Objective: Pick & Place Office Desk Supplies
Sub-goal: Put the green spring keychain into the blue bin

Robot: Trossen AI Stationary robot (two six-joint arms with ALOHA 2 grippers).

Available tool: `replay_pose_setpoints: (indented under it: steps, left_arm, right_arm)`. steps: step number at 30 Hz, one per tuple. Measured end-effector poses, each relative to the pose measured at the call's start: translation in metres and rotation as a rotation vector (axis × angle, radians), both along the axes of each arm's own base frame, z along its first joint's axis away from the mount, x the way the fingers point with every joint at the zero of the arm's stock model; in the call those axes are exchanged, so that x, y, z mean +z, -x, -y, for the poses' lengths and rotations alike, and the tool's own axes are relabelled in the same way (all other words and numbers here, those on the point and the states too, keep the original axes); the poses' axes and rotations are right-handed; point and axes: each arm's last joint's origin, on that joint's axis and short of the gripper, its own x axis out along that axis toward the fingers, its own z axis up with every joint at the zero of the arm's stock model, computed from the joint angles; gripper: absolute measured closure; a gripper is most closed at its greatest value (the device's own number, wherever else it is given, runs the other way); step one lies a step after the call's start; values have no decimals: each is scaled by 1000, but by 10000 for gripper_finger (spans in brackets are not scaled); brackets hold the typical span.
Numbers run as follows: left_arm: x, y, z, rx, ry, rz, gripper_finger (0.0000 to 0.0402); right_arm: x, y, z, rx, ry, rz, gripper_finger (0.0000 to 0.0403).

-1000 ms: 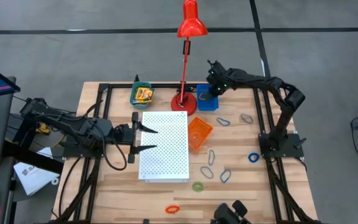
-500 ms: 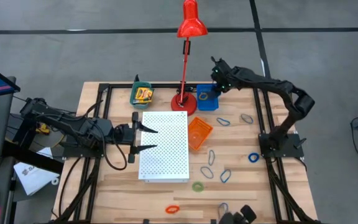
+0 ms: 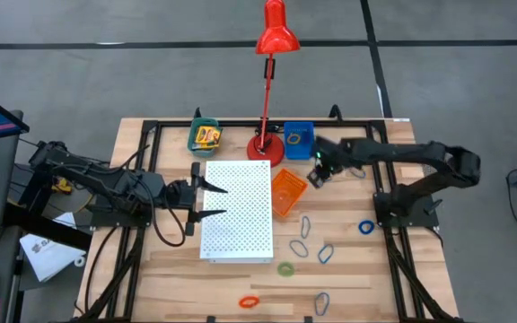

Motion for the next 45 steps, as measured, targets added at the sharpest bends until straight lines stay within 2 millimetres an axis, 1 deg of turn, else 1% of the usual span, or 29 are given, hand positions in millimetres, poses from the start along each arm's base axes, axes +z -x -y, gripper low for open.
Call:
replay_pose_setpoints:
  steps: [4, 7, 10, 13, 20, 23, 25, 28, 33, 39, 45]
  left_arm:
    - [0, 0, 0, 0, 0, 0, 183]
    - [0, 0, 0, 0, 0, 0, 183]
    - [0, 0, 0, 0, -2, 0, 183]
    - [0, 0, 0, 0, -2, 0, 183]
    - [0, 0, 0, -1, -3, 2, 183]
    - [0, 0, 0, -1, -3, 2, 183]
    - [0, 0, 0, -1, -2, 4, 183]
    - [2, 0, 0, -1, 3, 18, 183]
    - [2, 0, 0, -1, 4, 22, 183]
    - [2, 0, 0, -1, 4, 22, 183]
    - [2, 0, 0, -1, 2, 16, 183]
  right_arm:
    - [4, 3, -45, 35, -53, 124, 255]
    - [4, 0, -83, 90, -102, 214, 256]
    - [1, -4, -119, 129, -123, 258, 260]
    - [-7, -5, -152, 134, -147, 282, 268]
    - [-33, 1, -222, 61, -286, 279, 276]
    - [-37, -5, -247, 64, -320, 316, 276]
    - [-39, -15, -260, 76, -317, 329, 276]
    - [-42, -32, -275, 125, -289, 321, 276]
    - [-51, -62, -288, 173, -252, 296, 275]
    - [-67, -79, -291, 149, -213, 197, 275]
    - [-79, -86, -294, 127, -221, 171, 275]
